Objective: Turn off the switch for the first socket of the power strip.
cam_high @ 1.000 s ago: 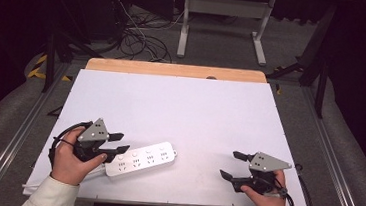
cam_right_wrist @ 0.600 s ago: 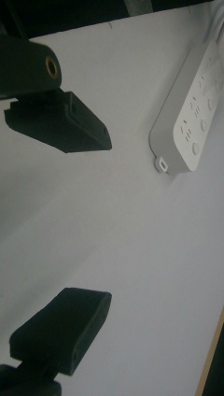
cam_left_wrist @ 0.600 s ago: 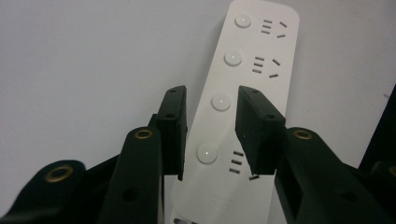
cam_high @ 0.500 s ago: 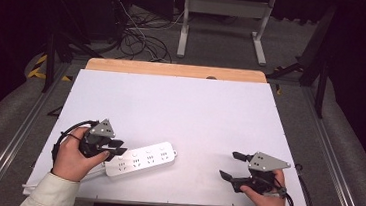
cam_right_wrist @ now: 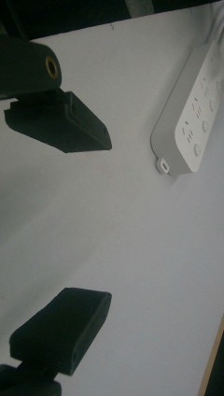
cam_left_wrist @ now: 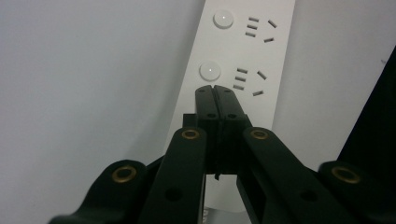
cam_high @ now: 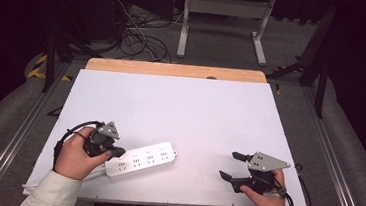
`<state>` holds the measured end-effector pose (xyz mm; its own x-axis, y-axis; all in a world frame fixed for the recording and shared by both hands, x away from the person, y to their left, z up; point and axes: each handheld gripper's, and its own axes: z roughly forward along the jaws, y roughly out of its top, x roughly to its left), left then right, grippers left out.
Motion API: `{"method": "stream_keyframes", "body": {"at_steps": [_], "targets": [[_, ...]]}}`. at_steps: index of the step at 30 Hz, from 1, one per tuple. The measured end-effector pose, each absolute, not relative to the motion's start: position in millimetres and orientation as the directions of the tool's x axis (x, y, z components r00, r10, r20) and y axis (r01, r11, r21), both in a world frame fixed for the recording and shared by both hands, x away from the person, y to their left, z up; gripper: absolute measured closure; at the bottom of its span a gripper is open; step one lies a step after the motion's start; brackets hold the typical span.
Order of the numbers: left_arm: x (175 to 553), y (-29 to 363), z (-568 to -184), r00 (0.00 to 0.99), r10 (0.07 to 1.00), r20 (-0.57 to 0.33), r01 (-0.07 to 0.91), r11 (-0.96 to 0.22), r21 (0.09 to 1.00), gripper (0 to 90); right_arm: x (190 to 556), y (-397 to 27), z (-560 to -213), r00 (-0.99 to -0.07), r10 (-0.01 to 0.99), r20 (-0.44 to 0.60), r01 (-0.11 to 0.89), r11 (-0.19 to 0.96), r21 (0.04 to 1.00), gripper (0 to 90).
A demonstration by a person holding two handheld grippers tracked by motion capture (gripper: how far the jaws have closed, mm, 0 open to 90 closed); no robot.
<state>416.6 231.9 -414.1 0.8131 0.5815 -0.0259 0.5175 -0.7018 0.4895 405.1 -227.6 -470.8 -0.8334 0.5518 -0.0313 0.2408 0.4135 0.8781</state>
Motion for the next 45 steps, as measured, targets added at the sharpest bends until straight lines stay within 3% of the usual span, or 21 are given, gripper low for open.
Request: {"method": "stream_keyframes", "body": {"at_steps": [13,45], "targets": [[424,226,-424,0.807,0.588,-0.05,0.559,-0.735,0.384,90.0,405,-227,-472,-0.837,0.546,-0.028,0.244,0.419,0.874,22.6],[429,220,-431,0.808,0.589,-0.019,0.554,-0.748,0.365,90.0,406,-226,-473,-0.845,0.535,-0.023,0.244,0.423,0.872,22.5]]}}
